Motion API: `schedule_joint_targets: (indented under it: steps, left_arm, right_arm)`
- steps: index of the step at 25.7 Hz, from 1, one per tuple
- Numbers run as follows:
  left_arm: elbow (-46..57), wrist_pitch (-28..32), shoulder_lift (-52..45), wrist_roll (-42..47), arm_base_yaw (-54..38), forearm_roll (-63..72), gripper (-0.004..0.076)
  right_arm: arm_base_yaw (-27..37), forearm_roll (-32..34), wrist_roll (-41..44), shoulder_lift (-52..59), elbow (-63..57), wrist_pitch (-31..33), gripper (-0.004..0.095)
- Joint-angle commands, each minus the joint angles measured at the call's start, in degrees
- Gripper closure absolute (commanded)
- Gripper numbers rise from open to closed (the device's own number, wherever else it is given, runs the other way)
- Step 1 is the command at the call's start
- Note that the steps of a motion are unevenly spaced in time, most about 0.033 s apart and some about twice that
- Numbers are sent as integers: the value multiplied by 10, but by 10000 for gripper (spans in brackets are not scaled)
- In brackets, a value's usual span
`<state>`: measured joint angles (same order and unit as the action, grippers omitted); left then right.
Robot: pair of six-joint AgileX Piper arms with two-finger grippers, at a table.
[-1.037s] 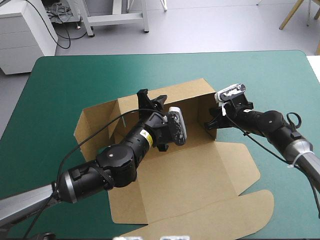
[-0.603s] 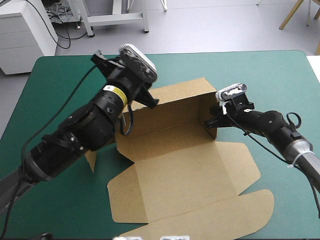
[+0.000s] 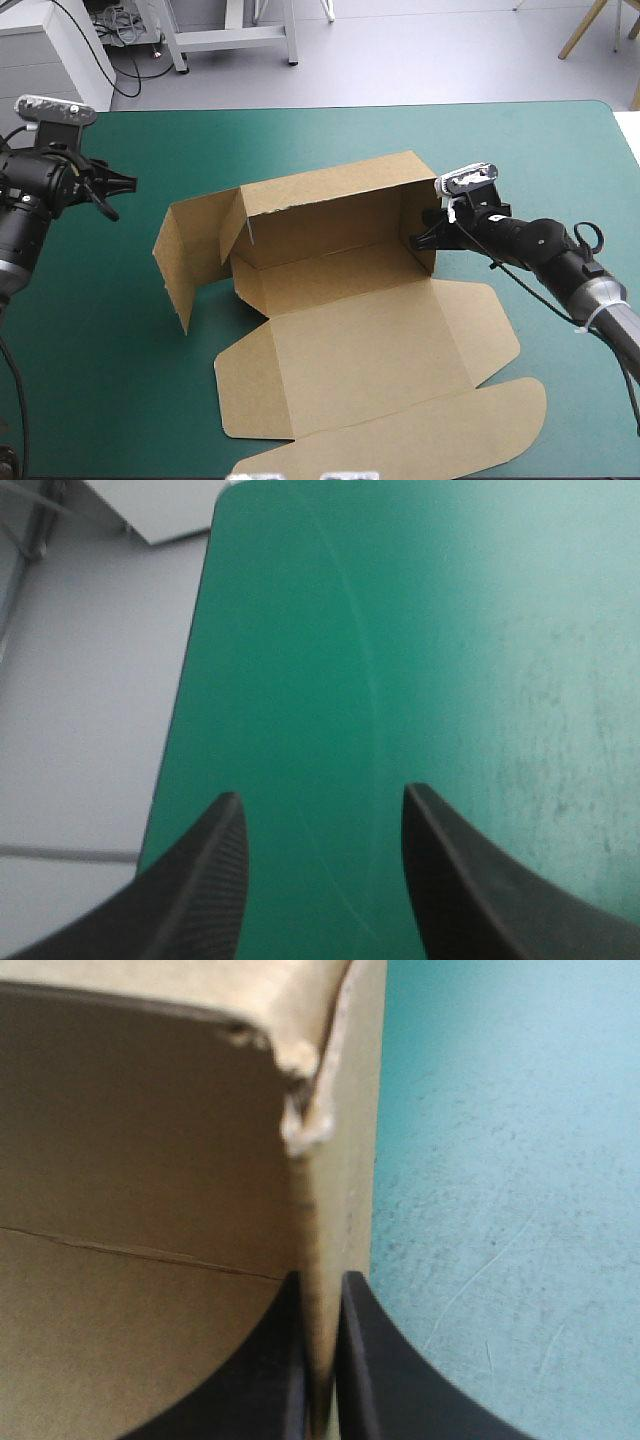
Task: Fold the box
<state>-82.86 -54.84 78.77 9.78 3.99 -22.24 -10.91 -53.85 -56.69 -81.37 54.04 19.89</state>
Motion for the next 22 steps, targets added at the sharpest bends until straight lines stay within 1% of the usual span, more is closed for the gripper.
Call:
schedule_joint_targets:
  steps: [1, 3, 5, 6, 8, 9, 11, 13, 15, 18, 22]
  left_arm:
    - [38, 54, -19, -32, -57, 71, 419]
    - [71, 70, -19, -32, -77, 93, 427]
    - [115, 87, -19, -32, -88, 99, 430]
    - [135, 91, -19, -32, -88, 98, 431]
    - [154, 93, -19, -35, -88, 100, 430]
    - [162, 93, -19, -37, -88, 101, 430]
    - [175, 89, -19, -41, -88, 101, 430]
    - [177, 83, -19, -54, -88, 101, 430]
    - [177, 82, -19, -60, -88, 101, 430]
    - [177, 78, -19, -68, -88, 101, 431]
    - [177, 78, -19, -70, -88, 101, 430]
  right_arm:
    - [4, -15, 25, 21, 29, -15, 925]
    - [4, 14, 60, 21, 39, -11, 925]
    - [4, 81, 130, 21, 59, 4, 925]
    - [4, 135, 184, 21, 73, 20, 925]
    - [4, 199, 249, 21, 96, 43, 925]
    - [4, 232, 284, 21, 110, 61, 925]
    - [4, 321, 362, 21, 154, 125, 925]
    - [4, 370, 408, 21, 201, 184, 926]
    - [4, 387, 427, 17, 233, 220, 926]
    - [4, 403, 444, -7, 279, 297, 926]
    - [4, 403, 451, -58, 335, 397, 926]
